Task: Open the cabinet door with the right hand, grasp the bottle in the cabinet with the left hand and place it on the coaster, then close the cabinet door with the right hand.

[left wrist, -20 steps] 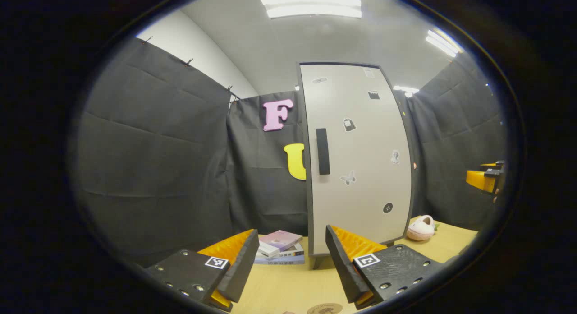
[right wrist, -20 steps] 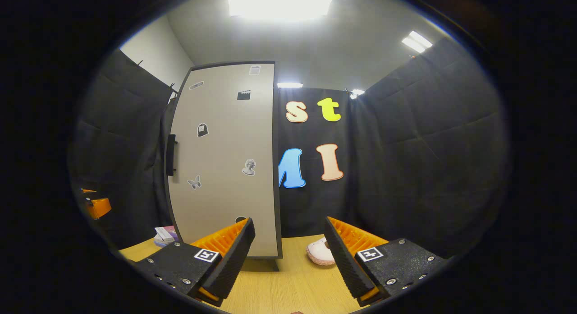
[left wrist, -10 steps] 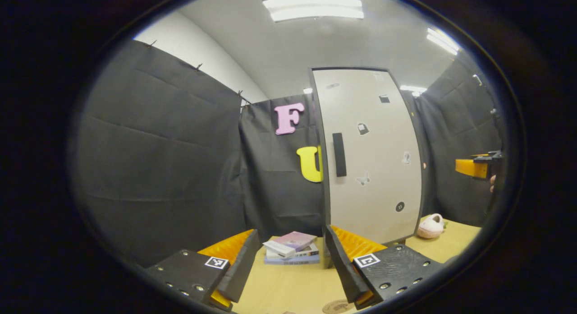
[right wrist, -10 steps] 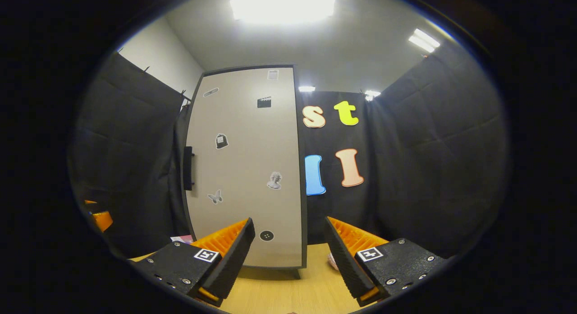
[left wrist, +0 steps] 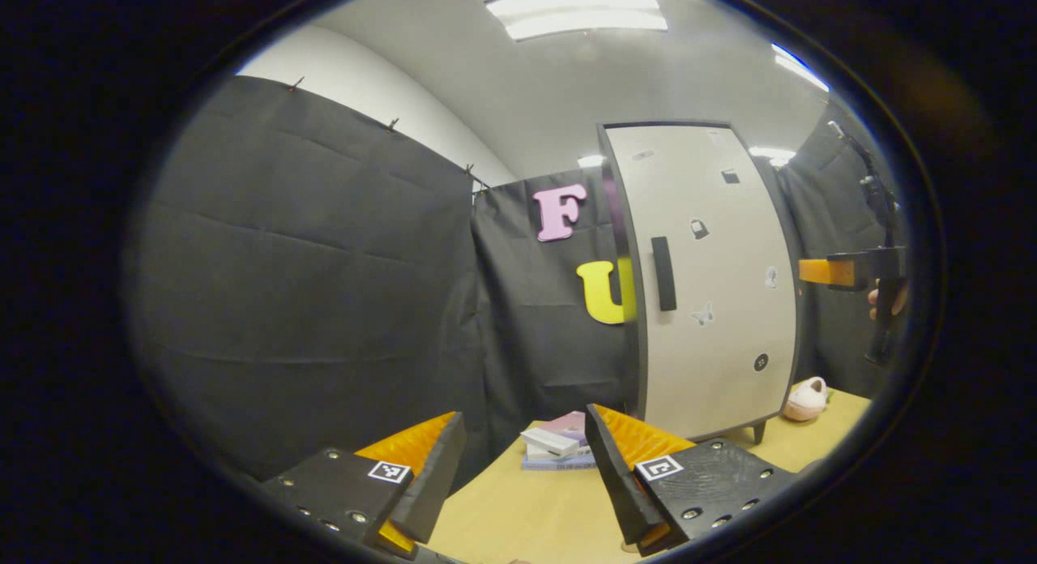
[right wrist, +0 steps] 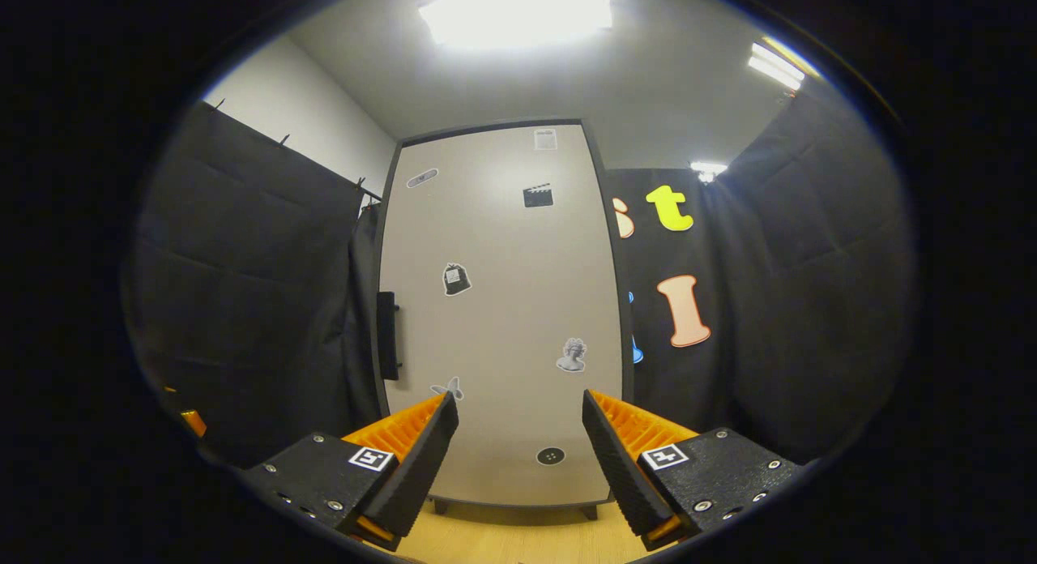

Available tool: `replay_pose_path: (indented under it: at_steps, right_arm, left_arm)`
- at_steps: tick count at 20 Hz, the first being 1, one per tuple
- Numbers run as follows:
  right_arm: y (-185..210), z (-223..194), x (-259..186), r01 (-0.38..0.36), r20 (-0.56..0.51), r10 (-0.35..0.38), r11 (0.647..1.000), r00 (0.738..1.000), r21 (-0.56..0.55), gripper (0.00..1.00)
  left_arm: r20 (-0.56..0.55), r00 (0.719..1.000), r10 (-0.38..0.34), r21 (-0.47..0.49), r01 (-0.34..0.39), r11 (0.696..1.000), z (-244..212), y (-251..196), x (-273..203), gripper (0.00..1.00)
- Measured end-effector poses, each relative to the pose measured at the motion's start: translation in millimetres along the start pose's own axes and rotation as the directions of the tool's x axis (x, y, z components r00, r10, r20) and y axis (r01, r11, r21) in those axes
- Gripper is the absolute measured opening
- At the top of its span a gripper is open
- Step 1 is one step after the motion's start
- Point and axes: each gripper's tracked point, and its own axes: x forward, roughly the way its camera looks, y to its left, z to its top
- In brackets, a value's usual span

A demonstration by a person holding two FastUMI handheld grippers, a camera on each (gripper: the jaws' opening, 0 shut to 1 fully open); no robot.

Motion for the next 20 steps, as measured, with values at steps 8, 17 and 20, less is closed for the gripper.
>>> replay_pose_path:
  at_steps: [8, 17, 20]
  right_arm:
    - [49, 10, 40, -0.070, 0.014, 0.069, 0.997, 0.998, 0.032, 0.95]
    - [100, 21, 79, -0.111, 0.014, 0.110, 0.993, 0.994, 0.050, 0.95]
    - [116, 27, 95, -0.116, 0.027, 0.115, 0.993, 0.993, 0.027, 0.95]
  left_arm:
    - [-0.005, 0.995, 0.104, 0.029, -0.104, 0.994, -3, 52, -14, 0.85]
    - [-0.022, 0.985, 0.172, 0.042, -0.171, 0.984, -14, 95, -22, 0.85]
    - [-0.031, 0.981, 0.192, 0.047, -0.191, 0.981, -18, 110, -24, 0.85]
